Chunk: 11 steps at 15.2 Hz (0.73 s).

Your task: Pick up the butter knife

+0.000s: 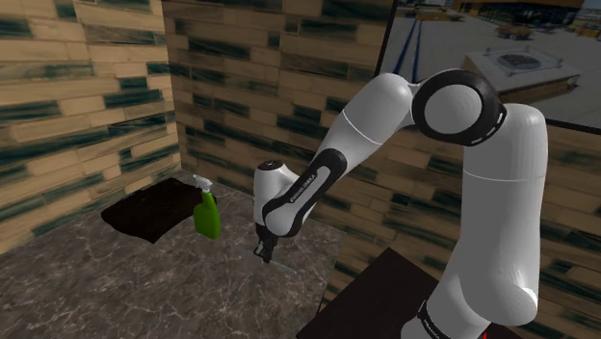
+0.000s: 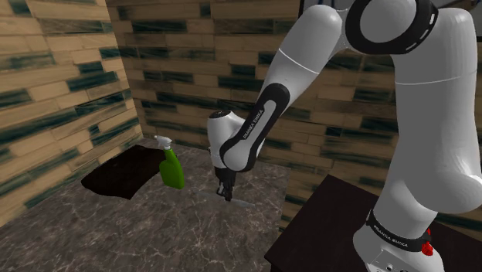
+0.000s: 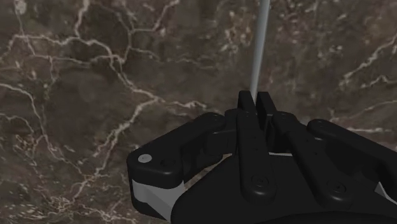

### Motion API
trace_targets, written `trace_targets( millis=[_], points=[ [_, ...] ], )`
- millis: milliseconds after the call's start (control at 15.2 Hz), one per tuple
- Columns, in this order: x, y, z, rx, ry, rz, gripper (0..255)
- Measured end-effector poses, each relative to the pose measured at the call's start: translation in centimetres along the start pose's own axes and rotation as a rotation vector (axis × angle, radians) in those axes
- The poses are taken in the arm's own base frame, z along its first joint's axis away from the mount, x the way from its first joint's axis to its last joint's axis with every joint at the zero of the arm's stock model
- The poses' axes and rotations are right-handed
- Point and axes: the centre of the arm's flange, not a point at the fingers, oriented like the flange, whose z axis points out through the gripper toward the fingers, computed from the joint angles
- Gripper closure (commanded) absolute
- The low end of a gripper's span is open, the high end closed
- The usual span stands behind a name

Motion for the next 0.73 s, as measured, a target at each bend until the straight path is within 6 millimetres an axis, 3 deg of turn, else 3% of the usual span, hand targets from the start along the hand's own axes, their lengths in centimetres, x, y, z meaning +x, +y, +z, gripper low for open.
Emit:
trace_targets(
  millis=[726],
  points=[
    [-0.3,0.0,-5.8,0.000,0.000,0.000,255]
  ],
)
